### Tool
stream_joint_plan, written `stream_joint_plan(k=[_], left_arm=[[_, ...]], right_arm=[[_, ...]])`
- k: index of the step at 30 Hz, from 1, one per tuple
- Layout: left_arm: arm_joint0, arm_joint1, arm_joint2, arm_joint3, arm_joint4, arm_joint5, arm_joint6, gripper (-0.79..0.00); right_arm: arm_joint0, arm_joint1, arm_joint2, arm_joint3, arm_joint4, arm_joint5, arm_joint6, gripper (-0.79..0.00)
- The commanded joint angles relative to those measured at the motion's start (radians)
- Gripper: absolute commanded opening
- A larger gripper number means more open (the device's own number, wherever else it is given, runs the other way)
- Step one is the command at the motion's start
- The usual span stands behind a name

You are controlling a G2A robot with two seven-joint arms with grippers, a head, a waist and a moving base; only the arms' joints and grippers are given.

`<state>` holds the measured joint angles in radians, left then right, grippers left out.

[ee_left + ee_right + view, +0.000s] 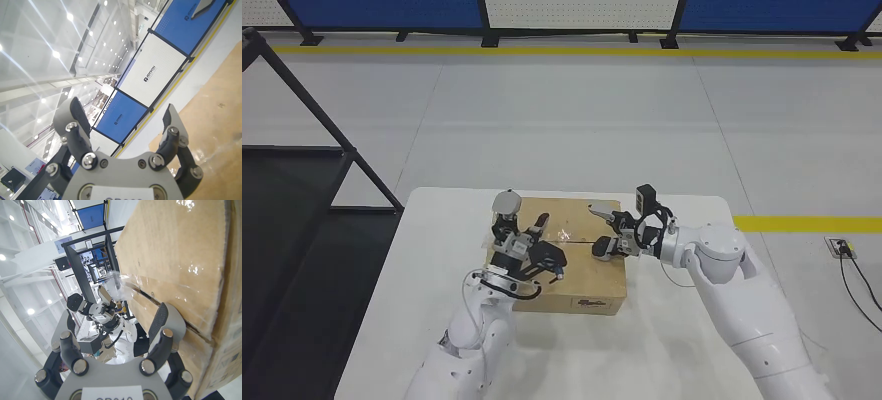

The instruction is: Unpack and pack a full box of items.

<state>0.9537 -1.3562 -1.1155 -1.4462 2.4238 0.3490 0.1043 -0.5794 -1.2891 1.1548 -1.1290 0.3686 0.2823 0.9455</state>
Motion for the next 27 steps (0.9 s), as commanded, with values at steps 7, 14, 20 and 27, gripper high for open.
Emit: stream_joint_plan(k=[7,14,20,27], left_arm=[[-0.016,-0.013,0.025,0.029,0.012,0.006,-0.003,0.000],[0.006,-0.013,-0.008,-0.028,-0.005,0.041,0.022,0.000],[0.069,0.001,-0.105,-0.163,-0.044,0.040,0.056,0.000],[0.206,0.036,-0.348,-0.307,-0.123,-0.031,0.129,0.000]], right_arm=[[0.005,0.003,-0.004,0.014,0.005,-0.007,0.009,0.000],[0.010,0.004,-0.010,0.022,0.011,-0.013,0.017,0.000],[0.021,0.005,-0.018,0.029,0.014,-0.023,0.025,0.000],[0.043,0.004,-0.034,0.041,0.007,-0.025,0.044,0.000]])
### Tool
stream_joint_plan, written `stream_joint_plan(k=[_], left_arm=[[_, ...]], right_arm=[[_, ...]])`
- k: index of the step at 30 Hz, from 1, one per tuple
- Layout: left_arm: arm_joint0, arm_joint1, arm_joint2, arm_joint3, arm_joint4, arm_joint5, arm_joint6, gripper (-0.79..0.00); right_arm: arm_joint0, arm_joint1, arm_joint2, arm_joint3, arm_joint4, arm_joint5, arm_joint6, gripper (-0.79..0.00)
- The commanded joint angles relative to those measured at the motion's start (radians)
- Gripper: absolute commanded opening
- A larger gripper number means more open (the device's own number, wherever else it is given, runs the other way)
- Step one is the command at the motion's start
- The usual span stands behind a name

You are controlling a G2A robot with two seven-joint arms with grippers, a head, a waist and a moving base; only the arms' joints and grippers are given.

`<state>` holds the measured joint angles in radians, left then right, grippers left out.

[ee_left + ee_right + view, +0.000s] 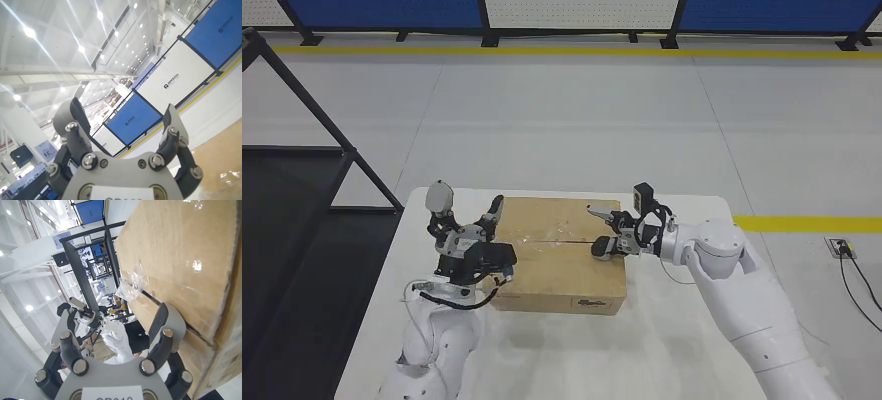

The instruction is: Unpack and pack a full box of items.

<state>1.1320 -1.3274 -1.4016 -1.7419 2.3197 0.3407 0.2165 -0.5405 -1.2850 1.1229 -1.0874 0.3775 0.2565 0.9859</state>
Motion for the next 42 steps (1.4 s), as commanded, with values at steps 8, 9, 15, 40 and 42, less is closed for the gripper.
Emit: stream_joint_plan(k=[8,9,15,40,42], left_arm=[[0.151,0.053,-0.376,-0.046,-0.226,-0.362,0.175,0.000],[0.171,0.059,-0.408,-0.048,-0.230,-0.410,0.206,0.000],[0.251,0.083,-0.492,0.010,-0.266,-0.599,0.330,0.000],[0.052,0.086,-0.334,0.149,-0.641,-0.715,0.118,0.000],[0.013,0.086,-0.320,0.159,-0.644,-0.703,0.064,0.000]], right_arm=[[0.042,-0.004,-0.035,0.018,-0.016,0.000,0.034,0.000],[0.048,-0.005,-0.040,0.020,-0.017,-0.001,0.035,0.000],[0.077,-0.012,-0.068,0.035,-0.024,-0.009,0.040,0.000],[0.146,-0.046,-0.146,0.117,0.006,-0.006,0.010,0.000],[0.149,-0.048,-0.148,0.122,0.007,-0.008,0.011,0.000]])
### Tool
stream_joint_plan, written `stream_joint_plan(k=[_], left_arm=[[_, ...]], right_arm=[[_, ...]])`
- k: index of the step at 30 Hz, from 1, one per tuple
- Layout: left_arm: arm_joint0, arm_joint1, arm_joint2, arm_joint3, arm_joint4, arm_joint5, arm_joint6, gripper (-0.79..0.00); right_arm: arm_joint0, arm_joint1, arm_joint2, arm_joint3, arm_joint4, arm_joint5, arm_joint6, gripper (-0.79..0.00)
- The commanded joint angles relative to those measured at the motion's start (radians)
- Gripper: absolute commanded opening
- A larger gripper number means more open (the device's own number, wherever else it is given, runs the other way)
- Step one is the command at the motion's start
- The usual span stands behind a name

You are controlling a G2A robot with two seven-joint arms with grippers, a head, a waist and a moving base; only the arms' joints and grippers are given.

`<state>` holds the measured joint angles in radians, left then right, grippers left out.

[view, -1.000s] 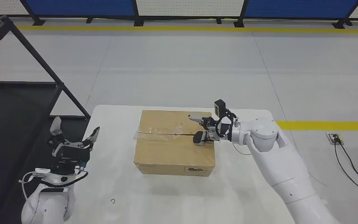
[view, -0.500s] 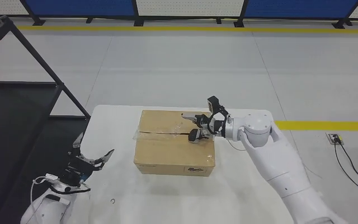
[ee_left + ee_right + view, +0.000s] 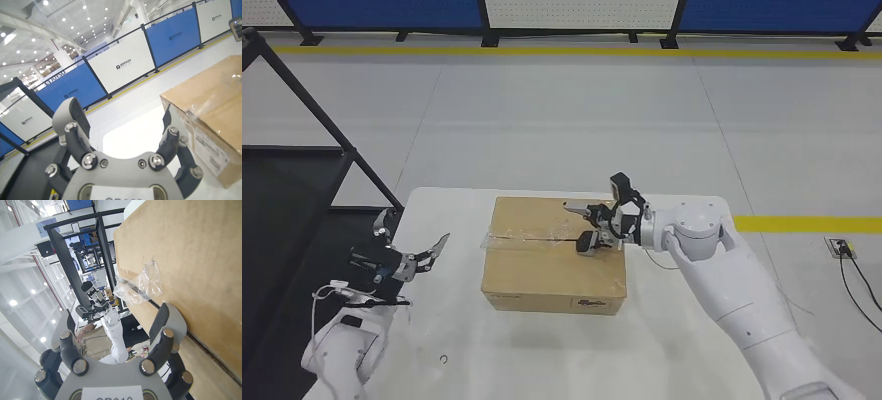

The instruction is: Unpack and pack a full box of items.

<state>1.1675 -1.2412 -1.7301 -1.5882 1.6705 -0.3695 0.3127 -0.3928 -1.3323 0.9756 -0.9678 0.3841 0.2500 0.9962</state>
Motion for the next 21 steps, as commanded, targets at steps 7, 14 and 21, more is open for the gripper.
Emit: stream_joint_plan(k=[7,14,21], left_arm=[[-0.139,0.005,0.097,0.082,0.010,-0.096,-0.135,0.000],[-0.167,0.011,0.158,0.088,0.071,-0.123,-0.142,0.000],[-0.200,0.017,0.220,0.105,0.132,-0.169,-0.164,0.000]], right_arm=[[0.004,-0.003,-0.002,0.024,0.006,-0.014,0.005,0.000],[-0.010,0.004,0.008,0.019,-0.003,-0.016,0.024,0.000],[-0.028,0.009,0.012,-0.004,-0.005,-0.012,0.048,0.000]])
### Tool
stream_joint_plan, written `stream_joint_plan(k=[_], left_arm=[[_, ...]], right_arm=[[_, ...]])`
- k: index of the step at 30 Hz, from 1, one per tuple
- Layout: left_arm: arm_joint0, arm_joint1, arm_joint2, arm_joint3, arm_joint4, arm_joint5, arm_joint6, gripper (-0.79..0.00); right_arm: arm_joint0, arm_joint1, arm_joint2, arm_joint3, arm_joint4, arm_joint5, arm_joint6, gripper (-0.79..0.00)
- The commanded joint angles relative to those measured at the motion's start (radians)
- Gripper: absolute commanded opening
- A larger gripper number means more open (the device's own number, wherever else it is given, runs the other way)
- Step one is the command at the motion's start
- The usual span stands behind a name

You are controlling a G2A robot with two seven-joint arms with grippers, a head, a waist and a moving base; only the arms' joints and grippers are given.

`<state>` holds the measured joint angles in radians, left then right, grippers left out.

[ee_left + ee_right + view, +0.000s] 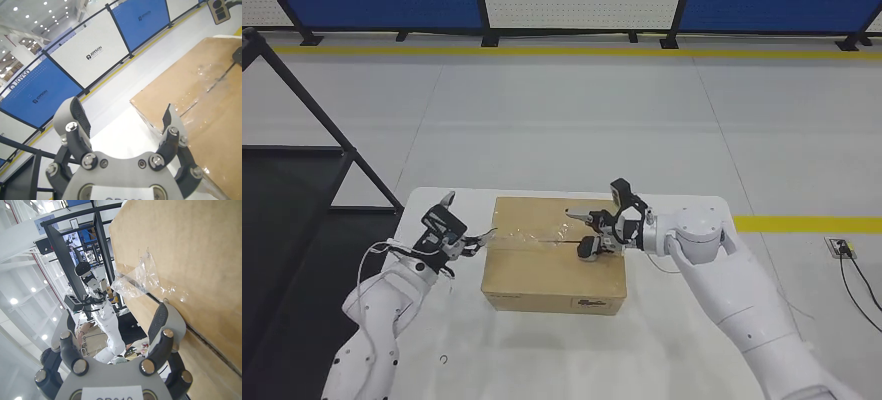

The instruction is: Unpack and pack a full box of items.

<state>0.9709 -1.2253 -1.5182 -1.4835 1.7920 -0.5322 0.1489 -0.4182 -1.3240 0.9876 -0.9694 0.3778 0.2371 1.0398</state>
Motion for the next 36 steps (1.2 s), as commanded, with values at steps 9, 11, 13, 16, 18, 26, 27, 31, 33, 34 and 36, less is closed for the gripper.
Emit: stream_joint_plan(k=[9,11,13,16,18,26,27,31,33,34,36], left_arm=[[-0.020,0.012,0.046,-0.007,0.057,-0.054,0.027,0.000],[-0.012,0.019,0.045,-0.023,0.079,-0.073,0.050,0.000],[-0.002,0.023,0.039,-0.033,0.088,-0.065,0.063,0.000],[0.004,0.026,0.026,-0.041,0.060,-0.052,0.067,0.000],[0.008,0.027,0.022,-0.048,0.048,-0.048,0.066,0.000],[0.042,0.034,-0.038,-0.089,-0.055,0.017,0.081,0.000],[0.047,0.035,-0.045,-0.093,-0.063,0.024,0.079,0.000],[0.057,0.039,-0.083,-0.091,-0.101,0.057,0.066,0.000],[0.071,0.043,-0.105,-0.091,-0.116,0.057,0.077,0.000],[0.087,0.046,-0.128,-0.090,-0.133,0.057,0.089,0.000],[0.107,0.050,-0.153,-0.094,-0.144,0.060,0.100,0.000]], right_arm=[[-0.033,0.013,0.015,-0.042,-0.006,0.008,0.047,0.000],[-0.041,0.017,0.018,-0.055,-0.012,0.014,0.049,0.000],[-0.045,0.019,0.021,-0.064,-0.015,0.018,0.050,0.000],[-0.051,0.021,0.024,-0.074,-0.013,0.017,0.050,0.000],[-0.057,0.022,0.029,-0.082,-0.006,0.007,0.045,0.000],[-0.084,0.029,0.054,-0.126,0.013,-0.011,0.024,0.000],[-0.091,0.030,0.061,-0.131,0.026,-0.023,0.013,0.000],[-0.112,0.032,0.091,-0.148,0.070,-0.067,-0.013,0.000],[-0.117,0.033,0.103,-0.150,0.089,-0.080,-0.030,0.000],[-0.121,0.033,0.110,-0.151,0.098,-0.088,-0.039,0.000],[-0.122,0.033,0.114,-0.150,0.103,-0.087,-0.046,0.000]])
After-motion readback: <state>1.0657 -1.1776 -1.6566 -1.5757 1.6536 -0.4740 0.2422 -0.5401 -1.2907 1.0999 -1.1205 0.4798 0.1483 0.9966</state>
